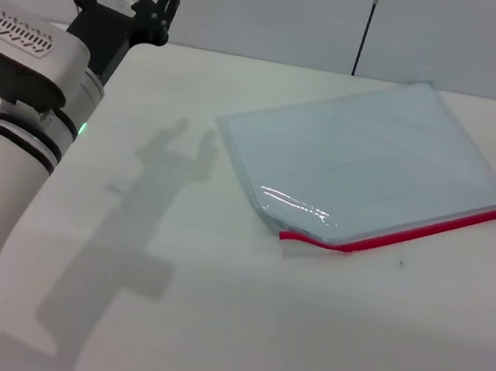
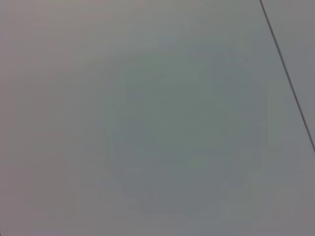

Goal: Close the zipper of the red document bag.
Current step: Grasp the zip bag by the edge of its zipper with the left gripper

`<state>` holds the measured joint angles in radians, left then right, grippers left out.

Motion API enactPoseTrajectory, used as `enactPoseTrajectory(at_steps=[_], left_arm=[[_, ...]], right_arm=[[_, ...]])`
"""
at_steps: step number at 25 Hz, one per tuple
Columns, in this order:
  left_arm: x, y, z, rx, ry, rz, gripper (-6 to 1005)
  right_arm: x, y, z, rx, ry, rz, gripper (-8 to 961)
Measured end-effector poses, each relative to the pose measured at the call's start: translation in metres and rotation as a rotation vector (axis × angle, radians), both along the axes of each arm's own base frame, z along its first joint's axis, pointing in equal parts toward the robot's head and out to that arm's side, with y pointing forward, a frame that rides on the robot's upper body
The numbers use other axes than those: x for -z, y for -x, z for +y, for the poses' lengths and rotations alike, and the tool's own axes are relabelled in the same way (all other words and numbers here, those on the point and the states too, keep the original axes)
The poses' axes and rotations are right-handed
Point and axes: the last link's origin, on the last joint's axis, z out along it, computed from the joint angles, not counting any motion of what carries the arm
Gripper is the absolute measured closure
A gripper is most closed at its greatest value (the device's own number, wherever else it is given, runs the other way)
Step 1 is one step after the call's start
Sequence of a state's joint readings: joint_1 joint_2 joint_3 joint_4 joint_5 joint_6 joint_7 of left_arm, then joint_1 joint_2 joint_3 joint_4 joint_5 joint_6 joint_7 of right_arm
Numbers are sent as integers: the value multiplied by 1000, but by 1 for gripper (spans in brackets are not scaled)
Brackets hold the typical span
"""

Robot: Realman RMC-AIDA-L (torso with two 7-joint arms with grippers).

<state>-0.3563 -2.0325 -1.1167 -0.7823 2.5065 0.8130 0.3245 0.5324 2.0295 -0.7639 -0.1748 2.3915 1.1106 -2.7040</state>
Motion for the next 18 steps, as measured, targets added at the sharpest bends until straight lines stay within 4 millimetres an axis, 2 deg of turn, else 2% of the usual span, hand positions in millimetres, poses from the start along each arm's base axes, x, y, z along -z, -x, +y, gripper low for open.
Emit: enactPoseTrajectory(at_steps=[18], left_arm=[[3, 3, 2, -10, 10, 11, 550]], right_arm=[[1, 3, 3, -6, 3, 1, 288]])
